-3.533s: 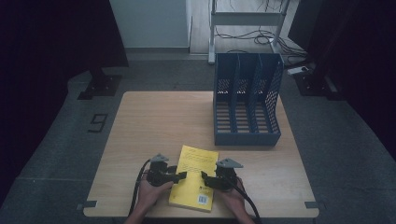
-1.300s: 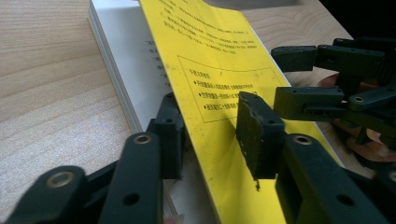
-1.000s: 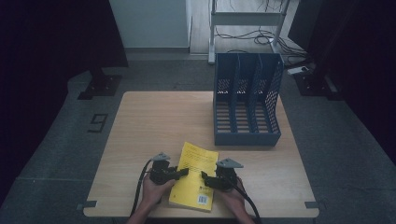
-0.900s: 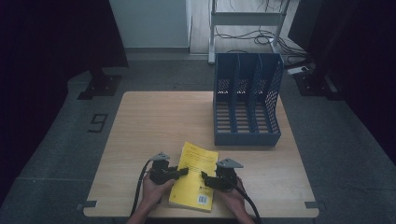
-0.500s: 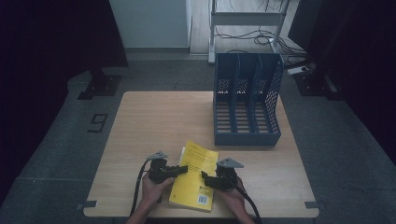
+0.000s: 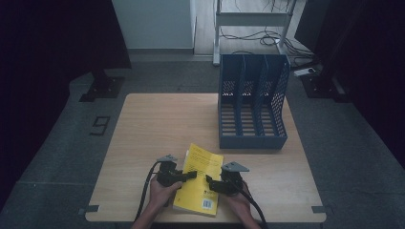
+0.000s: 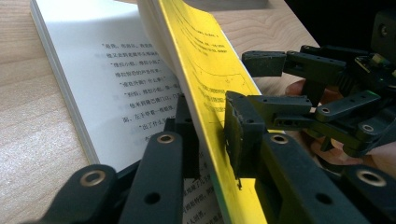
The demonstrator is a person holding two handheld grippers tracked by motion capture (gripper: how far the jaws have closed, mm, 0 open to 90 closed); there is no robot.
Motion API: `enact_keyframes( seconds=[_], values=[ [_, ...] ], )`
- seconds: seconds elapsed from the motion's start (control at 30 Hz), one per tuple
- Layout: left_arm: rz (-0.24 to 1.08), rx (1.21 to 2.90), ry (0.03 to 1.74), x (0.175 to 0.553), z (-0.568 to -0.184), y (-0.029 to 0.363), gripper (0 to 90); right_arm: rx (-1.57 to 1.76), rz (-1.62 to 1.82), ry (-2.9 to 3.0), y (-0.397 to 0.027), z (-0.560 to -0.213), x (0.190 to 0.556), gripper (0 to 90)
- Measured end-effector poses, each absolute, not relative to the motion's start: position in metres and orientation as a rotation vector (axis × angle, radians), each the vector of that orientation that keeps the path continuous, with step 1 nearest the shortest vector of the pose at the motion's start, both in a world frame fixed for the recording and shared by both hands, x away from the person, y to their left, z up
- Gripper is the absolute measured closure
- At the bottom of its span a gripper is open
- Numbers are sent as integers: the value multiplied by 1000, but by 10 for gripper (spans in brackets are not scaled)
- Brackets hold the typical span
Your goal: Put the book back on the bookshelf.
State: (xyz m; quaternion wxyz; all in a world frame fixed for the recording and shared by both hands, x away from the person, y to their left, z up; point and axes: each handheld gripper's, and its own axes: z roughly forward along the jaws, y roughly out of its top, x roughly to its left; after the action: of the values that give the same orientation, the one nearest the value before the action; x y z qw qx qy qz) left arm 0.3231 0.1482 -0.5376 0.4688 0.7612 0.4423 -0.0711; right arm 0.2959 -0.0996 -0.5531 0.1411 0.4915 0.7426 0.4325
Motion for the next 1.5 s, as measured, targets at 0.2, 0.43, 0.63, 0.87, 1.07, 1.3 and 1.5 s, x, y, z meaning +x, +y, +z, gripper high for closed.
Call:
enact_keyframes(
  seconds=[0.2, 0.43, 0.63, 0.87, 1.07, 1.3, 1.5],
  values=[
    [-180, 1845, 1076, 322, -535, 149, 810, 1402, 1260, 2157, -101, -553, 296, 237],
    [-167, 1813, 1065, 319, -533, 149, 832, 1374, 1245, 2159, -102, -551, 295, 192],
    [-204, 1770, 1071, 320, -533, 151, 844, 1382, 1253, 2165, -104, -549, 294, 177],
    [-295, 1688, 1086, 324, -533, 153, 859, 1380, 1281, 2166, -105, -546, 291, 177],
    [-326, 1660, 1071, 324, -528, 154, 869, 1379, 1296, 2152, -107, -543, 289, 176],
    [-330, 1646, 1054, 323, -522, 153, 869, 1381, 1326, 2127, -113, -539, 287, 178],
    [-333, 1630, 1028, 322, -514, 154, 870, 1363, 1346, 2118, -114, -537, 284, 178]
  ],
)
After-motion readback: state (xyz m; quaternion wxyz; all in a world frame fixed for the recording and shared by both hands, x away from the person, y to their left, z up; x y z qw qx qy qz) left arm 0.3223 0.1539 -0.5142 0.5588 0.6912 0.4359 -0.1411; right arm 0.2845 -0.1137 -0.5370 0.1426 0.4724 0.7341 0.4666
